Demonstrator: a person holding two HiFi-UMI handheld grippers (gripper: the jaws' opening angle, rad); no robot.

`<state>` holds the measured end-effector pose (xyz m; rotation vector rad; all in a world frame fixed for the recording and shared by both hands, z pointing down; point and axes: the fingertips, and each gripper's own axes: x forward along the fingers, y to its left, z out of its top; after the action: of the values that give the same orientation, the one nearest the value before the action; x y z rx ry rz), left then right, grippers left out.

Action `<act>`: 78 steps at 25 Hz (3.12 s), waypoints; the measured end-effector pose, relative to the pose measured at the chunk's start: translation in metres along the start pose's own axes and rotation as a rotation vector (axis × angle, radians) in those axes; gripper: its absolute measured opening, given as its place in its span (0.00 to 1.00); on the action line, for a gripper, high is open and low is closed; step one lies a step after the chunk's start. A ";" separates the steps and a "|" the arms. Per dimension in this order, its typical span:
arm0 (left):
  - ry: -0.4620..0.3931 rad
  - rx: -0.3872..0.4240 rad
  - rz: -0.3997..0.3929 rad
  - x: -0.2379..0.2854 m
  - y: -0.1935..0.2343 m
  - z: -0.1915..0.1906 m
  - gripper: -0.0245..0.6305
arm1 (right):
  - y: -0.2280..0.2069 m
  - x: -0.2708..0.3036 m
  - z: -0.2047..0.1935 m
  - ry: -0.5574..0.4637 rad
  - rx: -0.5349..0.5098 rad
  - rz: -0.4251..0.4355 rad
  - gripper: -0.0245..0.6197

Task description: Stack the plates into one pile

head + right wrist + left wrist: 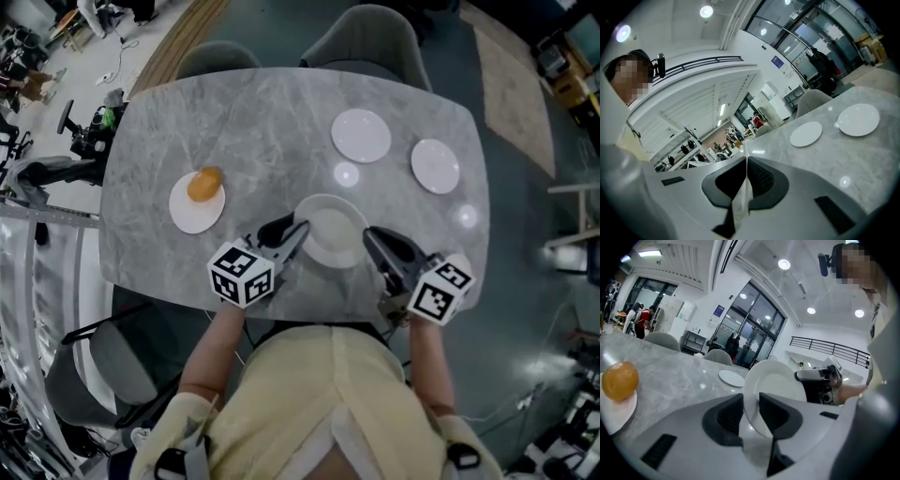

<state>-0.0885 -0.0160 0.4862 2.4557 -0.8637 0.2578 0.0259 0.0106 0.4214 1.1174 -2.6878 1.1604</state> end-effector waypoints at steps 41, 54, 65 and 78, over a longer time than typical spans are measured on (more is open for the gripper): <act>0.168 0.065 0.328 0.185 0.092 0.090 0.17 | -0.216 0.073 0.109 -0.094 0.107 -0.287 0.07; 0.266 0.098 0.404 0.224 0.124 0.077 0.18 | -0.264 0.095 0.105 -0.079 0.077 -0.456 0.07; 0.294 0.112 0.397 0.235 0.134 0.068 0.19 | -0.275 0.103 0.102 -0.010 -0.021 -0.545 0.08; 0.332 0.167 0.404 0.238 0.141 0.062 0.19 | -0.280 0.108 0.094 0.051 -0.150 -0.619 0.09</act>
<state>0.0088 -0.2677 0.5719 2.2671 -1.2165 0.8859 0.1417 -0.2466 0.5595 1.6815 -2.0888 0.8438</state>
